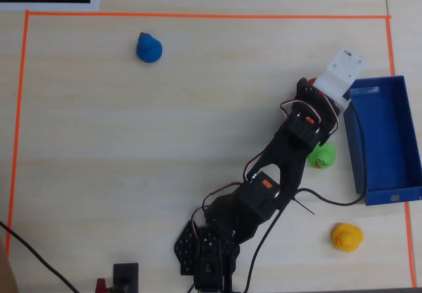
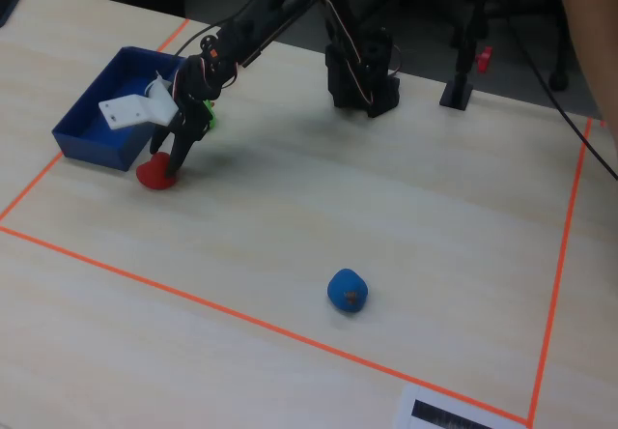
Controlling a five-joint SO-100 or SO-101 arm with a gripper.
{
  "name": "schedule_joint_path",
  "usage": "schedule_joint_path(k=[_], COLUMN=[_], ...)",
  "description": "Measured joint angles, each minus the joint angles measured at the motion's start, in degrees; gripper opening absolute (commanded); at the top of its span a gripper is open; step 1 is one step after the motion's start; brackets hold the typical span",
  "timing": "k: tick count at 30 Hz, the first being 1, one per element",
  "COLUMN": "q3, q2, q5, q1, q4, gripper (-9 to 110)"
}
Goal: Grasp red duck and put it into box.
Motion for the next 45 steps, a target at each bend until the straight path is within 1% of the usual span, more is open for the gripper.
schedule_joint_path(k=[6,18,20,27,35,38,45], q3=[0.0,-0.5,-0.5,-0.5,-0.5,-0.5,-6.1], q2=[-1.6,-4.0,-4.0,-4.3,-4.6,-3.8,3.1], q5=[0.1,-0.3,-0.3,-0.8,-0.8,1.1,6.2], q1=[0.0,0.0,0.0,-0.5,-0.2,0.0,-1.6], q4=[-0.9,-1.6,-1.7,-4.5,-5.9,-5.4,3.5], gripper=[23,19,16,0,0,0,0])
